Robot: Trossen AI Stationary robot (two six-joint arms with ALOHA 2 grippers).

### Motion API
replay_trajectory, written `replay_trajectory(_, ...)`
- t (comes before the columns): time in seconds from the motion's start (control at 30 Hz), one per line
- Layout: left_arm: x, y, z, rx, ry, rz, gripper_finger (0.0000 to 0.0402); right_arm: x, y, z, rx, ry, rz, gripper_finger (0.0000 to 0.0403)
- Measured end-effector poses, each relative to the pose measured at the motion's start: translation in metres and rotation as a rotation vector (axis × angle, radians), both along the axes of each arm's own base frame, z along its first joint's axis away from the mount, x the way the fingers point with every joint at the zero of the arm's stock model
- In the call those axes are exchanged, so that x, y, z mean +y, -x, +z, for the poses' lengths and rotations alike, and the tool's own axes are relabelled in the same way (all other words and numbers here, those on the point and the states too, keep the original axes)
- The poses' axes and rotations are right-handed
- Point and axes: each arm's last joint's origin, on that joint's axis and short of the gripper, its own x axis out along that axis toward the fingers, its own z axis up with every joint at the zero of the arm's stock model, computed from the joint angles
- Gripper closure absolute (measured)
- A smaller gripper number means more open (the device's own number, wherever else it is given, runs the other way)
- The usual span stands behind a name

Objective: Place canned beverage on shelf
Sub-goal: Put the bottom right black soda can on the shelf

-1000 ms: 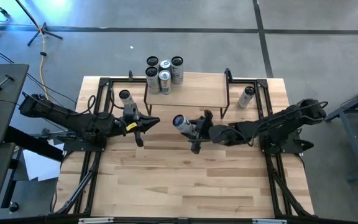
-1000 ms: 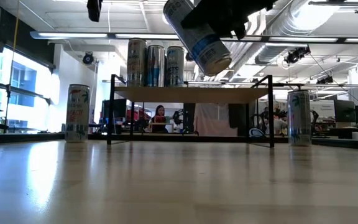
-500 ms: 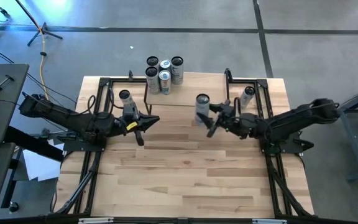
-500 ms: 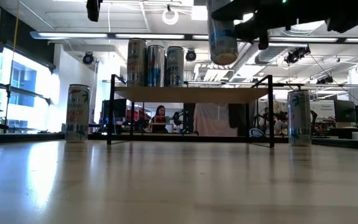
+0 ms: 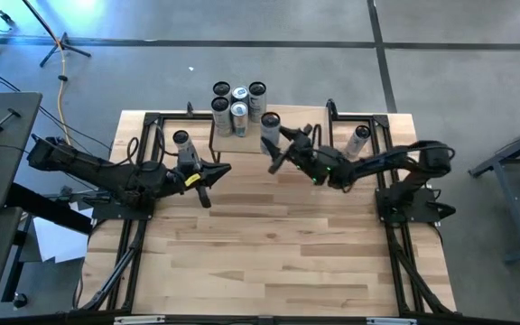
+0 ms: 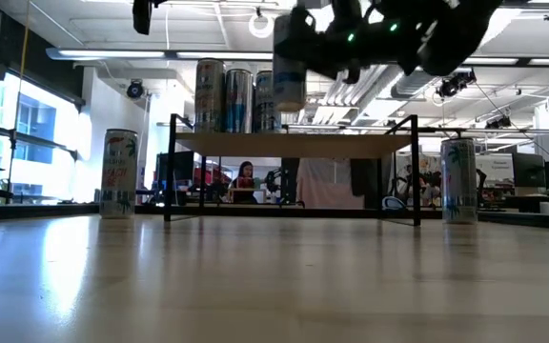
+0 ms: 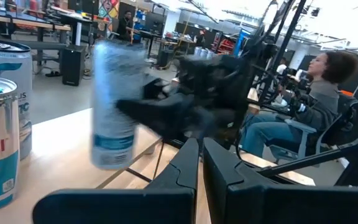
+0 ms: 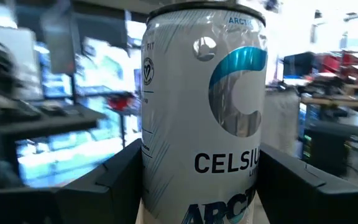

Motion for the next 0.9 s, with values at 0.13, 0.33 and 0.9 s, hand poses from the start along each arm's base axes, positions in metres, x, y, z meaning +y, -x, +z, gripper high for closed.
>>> replay_trajectory(0.13,0.000,0.000,0.000,0.000,0.000,0.002,0.0401,-0.019,-0.011,-0.006,-0.008,-0.021,-0.044,0.0162)
replay_trajectory(0.33,0.000,0.000,0.000,-0.004,0.001,0.002,0.0402,-0.037,-0.021,-0.011,0.000,-0.014,-0.041,0.0162)
replay_trajectory(0.9,0.000,0.000,0.001,-0.006,0.002,0.001,0.0401,-0.050,-0.030,-0.017,0.109,-0.026,-0.039,0.0162)
